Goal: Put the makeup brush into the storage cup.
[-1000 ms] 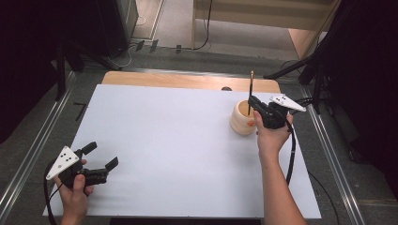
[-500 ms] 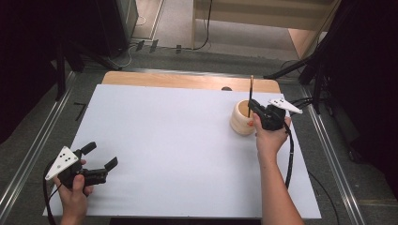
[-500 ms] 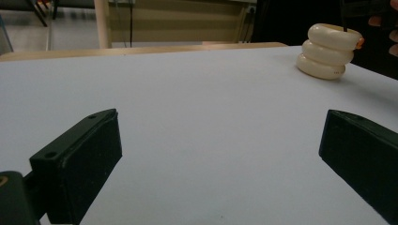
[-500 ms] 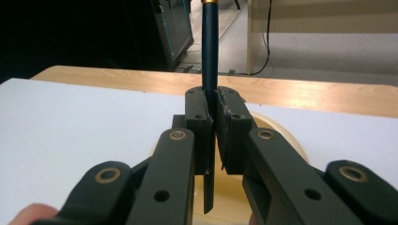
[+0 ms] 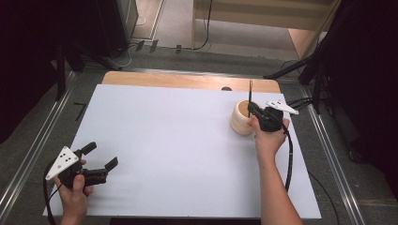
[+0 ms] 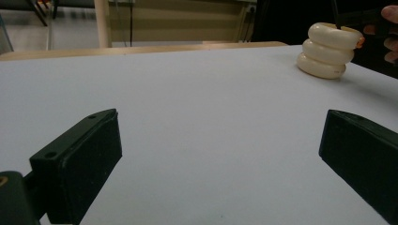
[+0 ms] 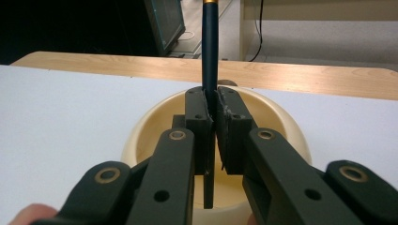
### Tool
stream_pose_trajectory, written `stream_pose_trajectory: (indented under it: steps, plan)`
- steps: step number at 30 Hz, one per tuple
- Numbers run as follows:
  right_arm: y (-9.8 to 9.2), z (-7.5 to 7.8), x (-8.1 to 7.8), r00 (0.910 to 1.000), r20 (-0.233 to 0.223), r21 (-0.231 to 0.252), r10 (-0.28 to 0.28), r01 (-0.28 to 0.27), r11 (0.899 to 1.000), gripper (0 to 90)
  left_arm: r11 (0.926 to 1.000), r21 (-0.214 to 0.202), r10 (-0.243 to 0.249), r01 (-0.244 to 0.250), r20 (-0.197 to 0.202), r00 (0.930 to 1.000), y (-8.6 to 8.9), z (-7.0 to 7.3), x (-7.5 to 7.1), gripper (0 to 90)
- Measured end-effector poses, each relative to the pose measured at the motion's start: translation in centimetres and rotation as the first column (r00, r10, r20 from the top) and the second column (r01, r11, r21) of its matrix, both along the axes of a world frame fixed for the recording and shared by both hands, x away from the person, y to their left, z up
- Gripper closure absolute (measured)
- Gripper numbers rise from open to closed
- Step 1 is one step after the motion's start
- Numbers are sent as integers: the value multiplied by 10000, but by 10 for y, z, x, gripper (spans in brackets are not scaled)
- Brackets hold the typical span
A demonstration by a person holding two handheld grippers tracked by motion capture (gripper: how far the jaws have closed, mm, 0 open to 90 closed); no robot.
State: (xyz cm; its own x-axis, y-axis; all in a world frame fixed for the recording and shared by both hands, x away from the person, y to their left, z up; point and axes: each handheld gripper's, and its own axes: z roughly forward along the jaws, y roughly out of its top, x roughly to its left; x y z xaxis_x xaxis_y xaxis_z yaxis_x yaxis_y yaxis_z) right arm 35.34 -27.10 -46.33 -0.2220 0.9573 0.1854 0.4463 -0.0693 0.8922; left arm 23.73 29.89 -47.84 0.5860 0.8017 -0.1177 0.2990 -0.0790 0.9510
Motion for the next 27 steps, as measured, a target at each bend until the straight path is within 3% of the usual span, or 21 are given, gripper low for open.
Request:
stream_pose_trajectory:
  steps: [8,27]
  plan:
    - [-3,-12,-1,9994,-277,54,-195,196,9998,851,10000,4,5,-5,0,10000,0,0,0,5]
    - [-3,-11,-1,9995,-302,303,-30,40,9995,783,10000,5,-8,8,-4,10000,0,0,0,5]
